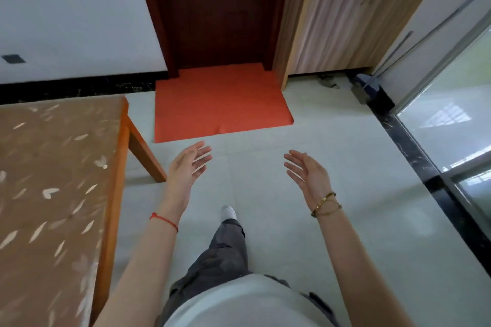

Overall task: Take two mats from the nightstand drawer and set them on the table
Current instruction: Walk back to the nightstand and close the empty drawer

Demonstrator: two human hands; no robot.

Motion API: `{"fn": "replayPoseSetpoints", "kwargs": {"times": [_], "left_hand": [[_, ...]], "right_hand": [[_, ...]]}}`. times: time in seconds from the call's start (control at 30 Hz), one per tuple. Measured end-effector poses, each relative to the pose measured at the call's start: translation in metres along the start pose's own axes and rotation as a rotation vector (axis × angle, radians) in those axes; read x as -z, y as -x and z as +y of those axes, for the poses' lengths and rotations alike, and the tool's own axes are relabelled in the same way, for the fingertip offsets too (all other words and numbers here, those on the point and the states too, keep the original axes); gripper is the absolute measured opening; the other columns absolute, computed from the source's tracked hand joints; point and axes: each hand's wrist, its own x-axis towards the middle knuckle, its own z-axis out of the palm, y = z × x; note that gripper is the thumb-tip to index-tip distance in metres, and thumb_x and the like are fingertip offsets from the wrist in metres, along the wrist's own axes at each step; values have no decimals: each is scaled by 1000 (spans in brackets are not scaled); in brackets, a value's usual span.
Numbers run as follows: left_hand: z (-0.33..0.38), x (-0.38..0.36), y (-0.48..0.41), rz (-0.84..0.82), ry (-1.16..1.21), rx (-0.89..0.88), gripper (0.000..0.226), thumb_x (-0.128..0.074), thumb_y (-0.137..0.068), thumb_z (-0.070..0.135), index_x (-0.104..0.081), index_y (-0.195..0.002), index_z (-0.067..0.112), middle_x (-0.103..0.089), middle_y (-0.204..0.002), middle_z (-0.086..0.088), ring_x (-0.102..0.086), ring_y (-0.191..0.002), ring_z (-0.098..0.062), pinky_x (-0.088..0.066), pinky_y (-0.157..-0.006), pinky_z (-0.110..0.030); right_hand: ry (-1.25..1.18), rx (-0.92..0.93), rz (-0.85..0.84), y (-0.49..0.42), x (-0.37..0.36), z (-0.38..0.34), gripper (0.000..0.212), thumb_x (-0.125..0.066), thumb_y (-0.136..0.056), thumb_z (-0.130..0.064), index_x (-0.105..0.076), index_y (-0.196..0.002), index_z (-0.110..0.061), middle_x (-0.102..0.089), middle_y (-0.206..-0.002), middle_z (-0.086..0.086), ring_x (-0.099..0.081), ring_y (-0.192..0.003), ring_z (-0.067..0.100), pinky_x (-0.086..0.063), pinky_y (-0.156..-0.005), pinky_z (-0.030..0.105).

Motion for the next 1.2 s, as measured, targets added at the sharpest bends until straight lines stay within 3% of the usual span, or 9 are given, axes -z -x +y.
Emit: {"fn": "replayPoseSetpoints", "kwargs": {"times": [0.3, 0.57, 0.7, 1.03, 1.2], "left_hand": [[79, -19, -159, 47, -7, -55, 30, -46, -103, 23, -67, -124, 17, -73, -119, -4, -67, -115, -23, -47, -103, -39], [139, -13, -273, 199, 30, -66, 30, -47, -103, 22, -67, -125, 15, -75, -116, -3, -68, -115, -24, -49, -105, -39], [156, -6, -329, 285, 71, -79, 28, -46, -104, 23, -70, -118, 21, -75, -116, -2, -69, -114, -23, -50, -103, -37], [203, 2, -489, 496, 174, -120, 26, -49, -100, 26, -71, -115, 23, -76, -113, 2, -71, -110, -18, -51, -100, -34], [227, 5, -551, 600, 217, -145, 30, -45, -100, 22, -70, -118, 23, -75, -115, 4, -71, -109, -14, -50, -97, -32]], "right_hand": [[19, 5, -101, -191, -87, -68, 30, -44, -100, -30, -70, -105, -15, -73, -107, 2, -68, -101, 20, -51, -94, 34], [39, 1, -212, -323, -177, -120, 32, -41, -101, -27, -67, -108, -10, -69, -114, 12, -66, -97, 21, -50, -95, 34], [91, -22, -287, -386, -224, -132, 31, -41, -101, -27, -69, -104, -13, -71, -110, 9, -67, -97, 21, -50, -97, 37], [242, -51, -546, -575, -354, -185, 40, -38, -103, -26, -59, -124, 0, -63, -125, 18, -61, -112, 30, -43, -106, 42], [328, -81, -664, -650, -423, -206, 40, -38, -103, -29, -61, -123, -4, -66, -122, 14, -62, -114, 26, -46, -103, 38]]}}
